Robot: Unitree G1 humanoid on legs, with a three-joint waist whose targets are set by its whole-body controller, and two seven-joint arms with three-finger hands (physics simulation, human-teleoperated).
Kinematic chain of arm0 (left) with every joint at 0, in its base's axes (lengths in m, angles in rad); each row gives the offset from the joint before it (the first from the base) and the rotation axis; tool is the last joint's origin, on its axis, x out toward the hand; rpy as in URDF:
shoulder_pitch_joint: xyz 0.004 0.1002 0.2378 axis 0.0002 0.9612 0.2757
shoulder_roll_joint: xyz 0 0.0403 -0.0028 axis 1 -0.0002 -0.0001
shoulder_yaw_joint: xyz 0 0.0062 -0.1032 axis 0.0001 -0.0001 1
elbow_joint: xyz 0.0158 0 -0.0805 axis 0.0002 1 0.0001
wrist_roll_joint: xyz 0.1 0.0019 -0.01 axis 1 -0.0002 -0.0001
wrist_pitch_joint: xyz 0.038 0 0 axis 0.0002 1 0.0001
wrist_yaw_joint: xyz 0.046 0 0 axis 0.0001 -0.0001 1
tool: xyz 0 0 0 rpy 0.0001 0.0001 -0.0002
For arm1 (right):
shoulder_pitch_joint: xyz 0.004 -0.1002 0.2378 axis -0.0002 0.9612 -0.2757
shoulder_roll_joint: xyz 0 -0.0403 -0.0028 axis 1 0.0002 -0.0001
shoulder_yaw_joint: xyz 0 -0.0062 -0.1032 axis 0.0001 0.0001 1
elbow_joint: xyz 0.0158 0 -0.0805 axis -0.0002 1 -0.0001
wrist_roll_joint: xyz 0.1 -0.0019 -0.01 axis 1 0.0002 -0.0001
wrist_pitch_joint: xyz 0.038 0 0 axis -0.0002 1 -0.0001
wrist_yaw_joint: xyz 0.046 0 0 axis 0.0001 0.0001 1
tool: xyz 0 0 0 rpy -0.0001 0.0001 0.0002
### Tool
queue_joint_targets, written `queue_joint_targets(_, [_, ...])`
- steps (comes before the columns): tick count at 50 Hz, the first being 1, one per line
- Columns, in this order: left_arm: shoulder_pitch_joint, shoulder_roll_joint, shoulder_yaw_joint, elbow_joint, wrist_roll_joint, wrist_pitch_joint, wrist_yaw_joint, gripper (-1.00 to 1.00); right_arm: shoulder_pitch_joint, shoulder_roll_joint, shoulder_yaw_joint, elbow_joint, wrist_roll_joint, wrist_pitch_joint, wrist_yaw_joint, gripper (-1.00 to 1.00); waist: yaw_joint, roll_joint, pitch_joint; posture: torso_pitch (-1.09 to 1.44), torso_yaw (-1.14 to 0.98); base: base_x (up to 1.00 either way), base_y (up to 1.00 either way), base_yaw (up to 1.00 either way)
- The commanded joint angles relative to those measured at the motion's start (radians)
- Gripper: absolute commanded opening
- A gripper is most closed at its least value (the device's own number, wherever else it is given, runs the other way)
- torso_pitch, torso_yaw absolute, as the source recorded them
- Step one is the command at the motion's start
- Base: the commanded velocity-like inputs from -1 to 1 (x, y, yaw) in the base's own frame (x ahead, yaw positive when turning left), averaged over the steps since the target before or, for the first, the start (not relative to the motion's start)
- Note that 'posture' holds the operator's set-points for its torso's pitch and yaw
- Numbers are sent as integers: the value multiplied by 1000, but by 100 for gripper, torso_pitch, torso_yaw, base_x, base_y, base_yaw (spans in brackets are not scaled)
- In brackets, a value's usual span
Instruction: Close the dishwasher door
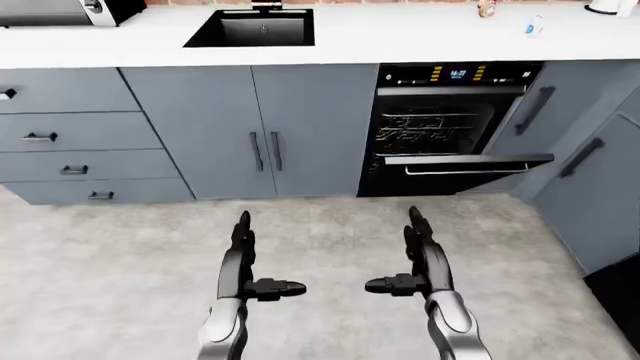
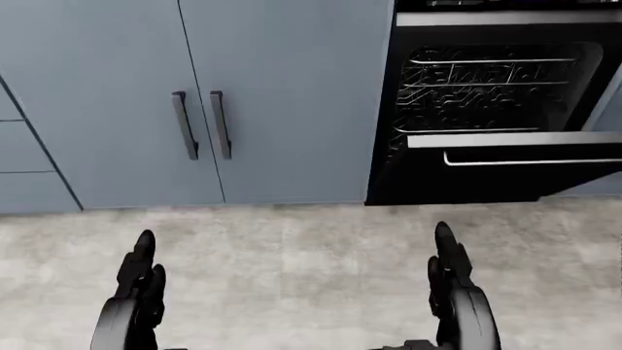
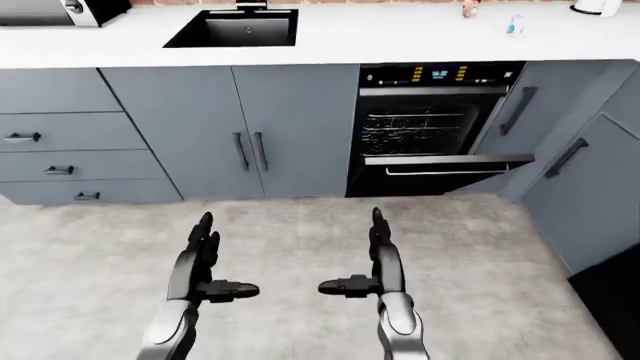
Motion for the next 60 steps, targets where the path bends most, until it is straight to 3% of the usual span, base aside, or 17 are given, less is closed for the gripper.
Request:
queue_joint_targets(1, [-66,10,6,15,14,-123,5,100,-39,-9,10,-64,-24,-50,-1,100,-2,-8,-1,0,0,0,0,0])
queue_joint_targets(3, [-71,14,10,52,22,-151,7,100,-49,-6,12,-41,-42,-66,-11,100,7,-2,-59,0,0,0,0,0])
queue_joint_targets(4, [-75,16,12,52,25,-150,11,100,-58,-4,15,-28,-50,-65,-15,100,8,-2,-52,0,0,0,0,0])
queue_joint_targets(5, [-77,17,14,52,28,-153,15,100,-63,-5,17,-24,-57,-67,-16,100,6,-5,-18,0,0,0,0,0])
queue_joint_targets(7, [-79,18,17,59,29,-159,16,100,-68,-4,17,-18,-61,-66,-19,100,5,-7,-70,0,0,0,0,0])
queue_joint_targets(8, [-86,20,18,75,33,-168,19,100,-70,-4,15,-7,-62,-77,-22,100,5,-7,-75,0,0,0,0,0])
queue_joint_targets(25, [-53,10,-4,72,76,-230,28,100,-61,9,38,19,-87,-90,-47,100,7,-2,-94,0,0,0,0,0])
queue_joint_targets(26, [-53,10,-5,71,79,-231,29,100,-59,9,39,8,-88,-81,-46,100,5,4,-109,0,0,0,0,-5])
queue_joint_targets(28, [-57,10,-4,92,82,-245,32,100,-61,8,37,18,-90,-88,-50,100,5,7,-86,0,0,0,0,-16])
queue_joint_targets(45, [-53,9,-9,107,96,-263,39,100,-55,9,41,35,-99,-98,-58,100,-30,33,-51,0,0,0,0,-43])
queue_joint_targets(53, [-50,8,-12,101,99,-259,38,100,-42,9,41,10,-98,-87,-55,100,-26,-20,-59,0,0,0,0,-52])
queue_joint_targets(57, [-53,9,-11,105,99,-259,38,100,-50,10,41,18,-94,-87,-53,100,-33,-15,-57,0,0,0,0,-53])
queue_joint_targets(60, [-55,9,-10,112,100,-263,39,100,-50,10,40,21,-94,-91,-54,100,-32,14,-52,0,0,0,0,-62])
